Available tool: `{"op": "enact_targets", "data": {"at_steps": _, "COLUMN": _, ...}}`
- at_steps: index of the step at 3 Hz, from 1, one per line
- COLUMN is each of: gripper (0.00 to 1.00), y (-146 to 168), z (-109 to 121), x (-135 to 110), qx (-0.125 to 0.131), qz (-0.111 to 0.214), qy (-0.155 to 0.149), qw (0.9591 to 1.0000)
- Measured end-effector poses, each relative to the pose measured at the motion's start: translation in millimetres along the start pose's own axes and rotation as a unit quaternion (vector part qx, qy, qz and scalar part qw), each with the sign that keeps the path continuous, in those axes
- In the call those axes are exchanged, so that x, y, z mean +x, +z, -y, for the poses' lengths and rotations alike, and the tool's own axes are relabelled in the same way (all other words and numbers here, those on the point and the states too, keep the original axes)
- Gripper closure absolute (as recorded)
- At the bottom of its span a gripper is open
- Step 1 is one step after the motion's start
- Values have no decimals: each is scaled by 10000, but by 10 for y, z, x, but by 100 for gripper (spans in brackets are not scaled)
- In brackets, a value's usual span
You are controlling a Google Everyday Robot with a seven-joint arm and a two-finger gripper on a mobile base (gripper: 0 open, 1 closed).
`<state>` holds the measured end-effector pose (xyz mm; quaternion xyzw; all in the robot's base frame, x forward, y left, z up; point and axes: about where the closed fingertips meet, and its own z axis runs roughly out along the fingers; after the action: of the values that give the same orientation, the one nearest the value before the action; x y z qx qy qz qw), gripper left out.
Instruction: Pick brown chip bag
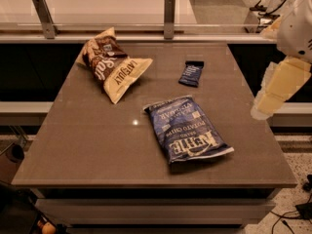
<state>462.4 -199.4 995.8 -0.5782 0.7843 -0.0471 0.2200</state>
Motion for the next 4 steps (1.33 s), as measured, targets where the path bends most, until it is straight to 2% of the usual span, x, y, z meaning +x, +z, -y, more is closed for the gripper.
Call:
{"op": "enact_targets", "data": {"at_steps": 1, "gripper": 0, "y": 145, "z": 209, "x": -201, "qx": 94, "qz": 566, "qy": 319, "qw": 9978}}
{"op": "enact_targets", "data": {"at_steps": 2, "gripper": 0, "y": 493, "z": 456, "x": -579, "qx": -92, "qz": 1404, "qy": 619, "qw": 9881}}
{"op": "enact_targets", "data": {"at_steps": 3, "gripper": 0, "y": 841, "z": 692, "x": -886, "qx": -345, "qz": 1886, "qy": 862, "qw": 9776}}
{"op": "enact_targets", "data": {"at_steps": 4, "gripper": 0, "y": 1422, "z": 1121, "x": -1402, "qx": -688, "qz": 2131, "qy": 1325, "qw": 9655}}
